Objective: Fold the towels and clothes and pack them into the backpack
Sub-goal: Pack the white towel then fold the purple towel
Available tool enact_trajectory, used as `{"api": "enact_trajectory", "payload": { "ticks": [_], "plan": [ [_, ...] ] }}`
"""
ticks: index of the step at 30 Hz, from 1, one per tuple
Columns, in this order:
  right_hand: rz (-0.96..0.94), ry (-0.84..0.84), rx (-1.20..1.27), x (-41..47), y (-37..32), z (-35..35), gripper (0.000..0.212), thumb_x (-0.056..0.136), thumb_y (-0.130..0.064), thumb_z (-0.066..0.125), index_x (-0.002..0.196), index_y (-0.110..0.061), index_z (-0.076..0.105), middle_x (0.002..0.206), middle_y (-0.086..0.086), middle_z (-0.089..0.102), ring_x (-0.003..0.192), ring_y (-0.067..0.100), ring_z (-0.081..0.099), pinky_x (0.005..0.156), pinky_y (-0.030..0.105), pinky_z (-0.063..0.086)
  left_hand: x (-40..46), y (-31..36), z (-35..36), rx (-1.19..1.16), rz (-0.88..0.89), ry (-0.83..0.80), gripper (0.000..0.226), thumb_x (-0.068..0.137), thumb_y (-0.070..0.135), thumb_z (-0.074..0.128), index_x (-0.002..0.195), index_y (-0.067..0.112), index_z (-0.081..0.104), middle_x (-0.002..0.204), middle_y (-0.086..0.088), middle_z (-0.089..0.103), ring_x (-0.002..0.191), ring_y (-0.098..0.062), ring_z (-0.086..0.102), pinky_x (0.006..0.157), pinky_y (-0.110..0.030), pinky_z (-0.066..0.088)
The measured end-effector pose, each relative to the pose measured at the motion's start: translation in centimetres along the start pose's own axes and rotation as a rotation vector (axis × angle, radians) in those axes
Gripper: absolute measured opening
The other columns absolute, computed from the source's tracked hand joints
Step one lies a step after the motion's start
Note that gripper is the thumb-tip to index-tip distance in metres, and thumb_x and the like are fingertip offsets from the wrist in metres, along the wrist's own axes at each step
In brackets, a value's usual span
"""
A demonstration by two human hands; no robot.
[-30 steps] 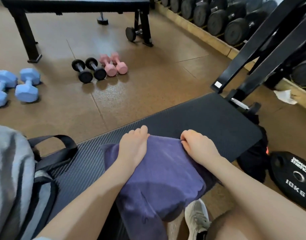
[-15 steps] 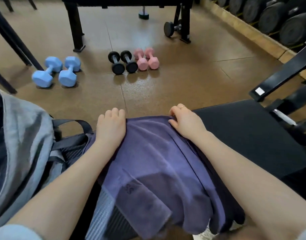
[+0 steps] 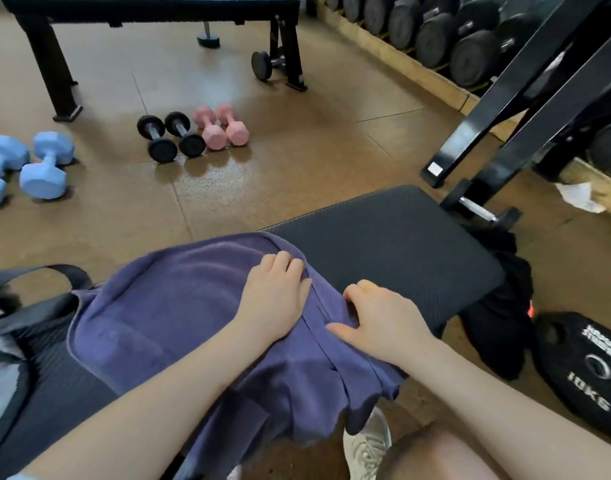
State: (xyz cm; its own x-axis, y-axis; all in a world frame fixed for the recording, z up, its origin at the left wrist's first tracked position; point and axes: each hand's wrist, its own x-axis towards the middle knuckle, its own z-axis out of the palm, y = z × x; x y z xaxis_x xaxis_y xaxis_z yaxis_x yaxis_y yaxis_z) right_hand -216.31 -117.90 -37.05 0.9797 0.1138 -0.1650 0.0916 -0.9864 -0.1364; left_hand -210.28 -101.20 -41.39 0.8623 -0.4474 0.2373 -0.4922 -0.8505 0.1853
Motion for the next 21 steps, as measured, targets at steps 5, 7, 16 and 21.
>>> {"api": "enact_trajectory", "payload": {
  "ticks": [5, 7, 16, 21],
  "plan": [
    [-0.057, 0.165, -0.301, 0.5, -0.5, 0.4, 0.018, 0.070, -0.025, 0.072, 0.077, -0.013, 0.060, 0.078, 0.004, 0.057, 0.067, 0.026, 0.061, 0.048, 0.028, 0.030, -0.7, 0.0, 0.9, -0.002, 0.000, -0.025, 0.046, 0.085, 0.041, 0.037, 0.103, 0.008, 0.064, 0.101, -0.013, 0.064, 0.090, -0.033, 0.060, 0.073, -0.038, 0.052],
    [-0.010, 0.106, -0.227, 1.3, 0.1, 0.0, 0.015, 0.088, -0.020, 0.050, 0.095, -0.011, 0.058, 0.099, 0.008, 0.057, 0.090, 0.032, 0.060, 0.060, 0.031, 0.032, -0.6, 0.0, 1.2, 0.020, -0.010, -0.081, 0.054, 0.086, 0.045, 0.035, 0.114, 0.008, 0.063, 0.112, -0.016, 0.064, 0.103, -0.036, 0.060, 0.083, -0.043, 0.051],
    [0.195, 0.220, 0.235, 9.6, 9.4, -4.9, 0.016, 0.097, -0.018, 0.037, 0.090, -0.020, 0.052, 0.100, 0.016, 0.063, 0.094, 0.035, 0.056, 0.072, 0.038, 0.043, 2.3, 0.2, 1.7, -0.017, -0.044, -0.204, 0.088, 0.075, 0.067, -0.001, 0.148, 0.022, 0.014, 0.155, -0.005, 0.021, 0.140, -0.028, 0.022, 0.115, -0.040, 0.012],
    [0.147, 0.321, -0.016, 15.5, 11.8, -8.0, 0.017, 0.090, -0.037, 0.052, 0.100, -0.026, 0.061, 0.108, 0.006, 0.066, 0.103, 0.030, 0.058, 0.075, 0.035, 0.044, 5.0, 0.0, 2.3, -0.014, -0.052, -0.230, 0.102, 0.061, 0.082, -0.017, 0.148, 0.029, -0.003, 0.158, 0.001, -0.005, 0.145, -0.022, -0.001, 0.116, -0.034, -0.001]
  ]
}}
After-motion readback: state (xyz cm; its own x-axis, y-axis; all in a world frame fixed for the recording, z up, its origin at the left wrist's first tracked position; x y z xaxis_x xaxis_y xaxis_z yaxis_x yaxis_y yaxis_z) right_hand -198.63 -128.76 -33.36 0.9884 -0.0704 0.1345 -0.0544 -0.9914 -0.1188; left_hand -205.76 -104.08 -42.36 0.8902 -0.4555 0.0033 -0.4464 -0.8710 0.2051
